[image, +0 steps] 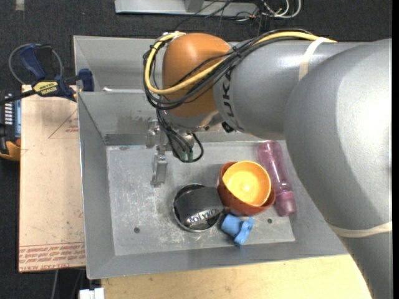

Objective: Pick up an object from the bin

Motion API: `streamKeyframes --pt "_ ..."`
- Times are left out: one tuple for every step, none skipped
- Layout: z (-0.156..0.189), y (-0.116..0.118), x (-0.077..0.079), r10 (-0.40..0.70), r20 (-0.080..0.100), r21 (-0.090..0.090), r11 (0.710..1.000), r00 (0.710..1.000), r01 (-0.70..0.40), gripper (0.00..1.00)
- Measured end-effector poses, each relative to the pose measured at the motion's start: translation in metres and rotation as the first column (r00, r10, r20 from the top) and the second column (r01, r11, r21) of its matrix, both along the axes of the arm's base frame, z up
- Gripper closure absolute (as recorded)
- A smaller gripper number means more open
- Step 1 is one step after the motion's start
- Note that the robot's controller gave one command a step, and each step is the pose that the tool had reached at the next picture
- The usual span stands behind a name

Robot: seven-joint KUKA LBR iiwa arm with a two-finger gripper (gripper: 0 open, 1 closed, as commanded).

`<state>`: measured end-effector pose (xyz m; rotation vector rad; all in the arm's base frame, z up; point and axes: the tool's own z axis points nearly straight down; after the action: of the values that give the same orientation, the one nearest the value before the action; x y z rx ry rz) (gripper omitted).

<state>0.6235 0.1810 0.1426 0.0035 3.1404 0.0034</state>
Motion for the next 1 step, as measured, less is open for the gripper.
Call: streamKeyframes --pt "0.0002 0.0000 0.0000 0.000 0.000 0.000 1.000 1.000 0.000 0.00"
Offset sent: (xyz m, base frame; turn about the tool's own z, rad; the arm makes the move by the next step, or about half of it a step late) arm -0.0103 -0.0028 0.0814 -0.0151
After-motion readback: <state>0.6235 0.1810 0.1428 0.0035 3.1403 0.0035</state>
